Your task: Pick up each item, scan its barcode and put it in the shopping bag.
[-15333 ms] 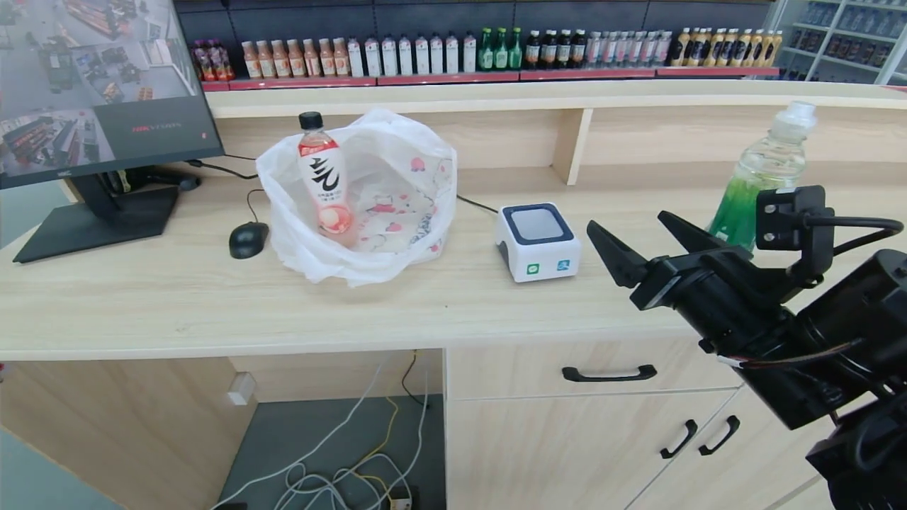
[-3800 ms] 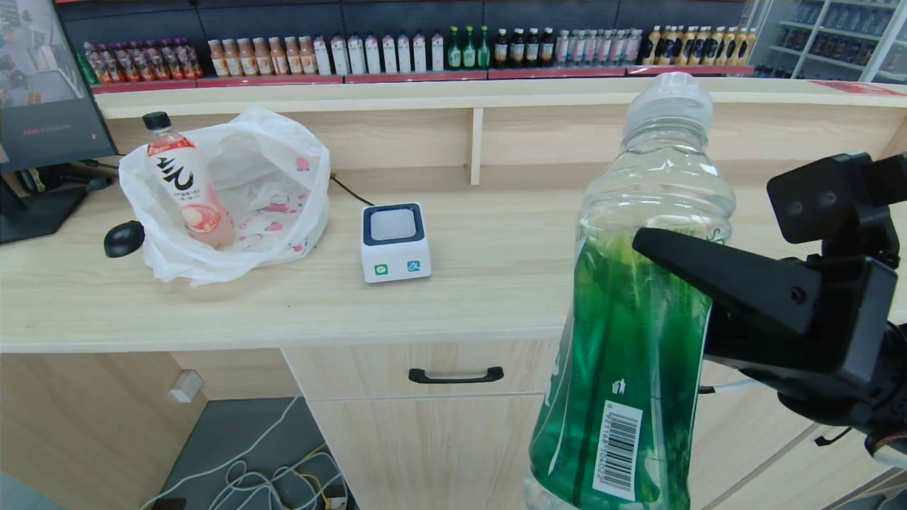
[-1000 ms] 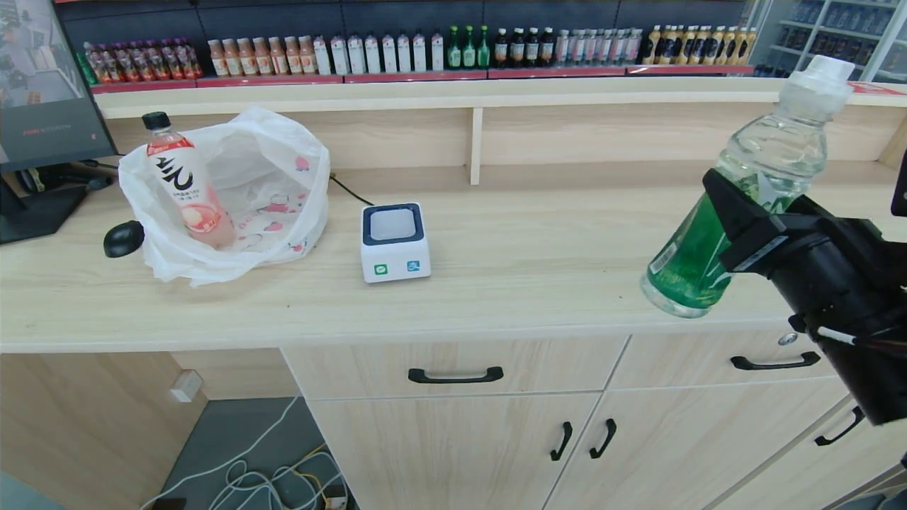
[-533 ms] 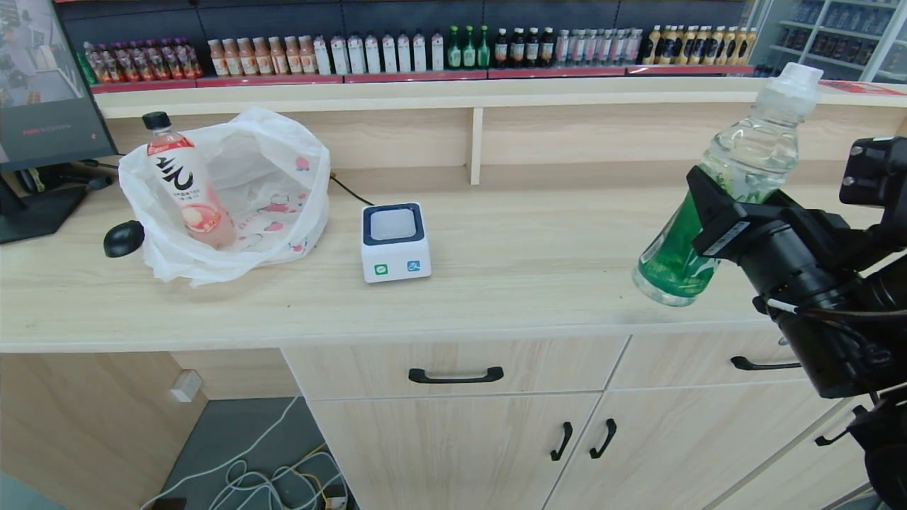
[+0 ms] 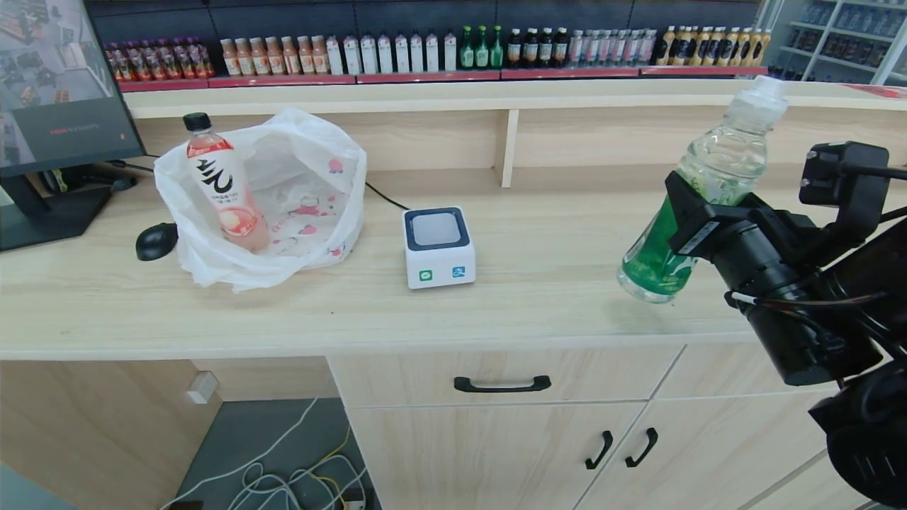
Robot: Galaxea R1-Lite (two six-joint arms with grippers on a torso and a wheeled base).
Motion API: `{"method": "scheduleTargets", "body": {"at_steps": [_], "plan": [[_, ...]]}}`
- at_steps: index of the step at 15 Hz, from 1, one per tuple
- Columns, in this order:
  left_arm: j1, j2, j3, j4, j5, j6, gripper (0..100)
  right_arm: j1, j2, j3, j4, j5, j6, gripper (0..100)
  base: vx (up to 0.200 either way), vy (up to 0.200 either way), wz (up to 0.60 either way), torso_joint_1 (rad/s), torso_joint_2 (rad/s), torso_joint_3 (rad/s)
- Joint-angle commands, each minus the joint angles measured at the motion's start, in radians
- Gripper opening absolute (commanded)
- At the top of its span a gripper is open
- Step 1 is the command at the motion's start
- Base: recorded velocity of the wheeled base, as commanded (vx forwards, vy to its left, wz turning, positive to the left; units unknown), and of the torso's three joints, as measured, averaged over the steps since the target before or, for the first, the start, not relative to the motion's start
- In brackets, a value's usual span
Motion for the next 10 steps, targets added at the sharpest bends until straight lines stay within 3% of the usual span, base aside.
{"method": "scheduleTargets", "body": {"at_steps": [1, 10], "plan": [[0.001, 0.0, 0.0, 0.0, 0.0, 0.0, 100, 0.002, 0.01, -0.003, 0.0, 0.001, 0.001, 0, 0.0, 0.2, 0.0, -0.002, 0.0, 0.002], [0.001, 0.0, 0.0, 0.0, 0.0, -0.003, 100, 0.025, 0.01, -0.044, 0.0, 0.001, -0.011, 0, 0.0, 0.2, 0.0, 0.004, 0.0, 0.002]]}}
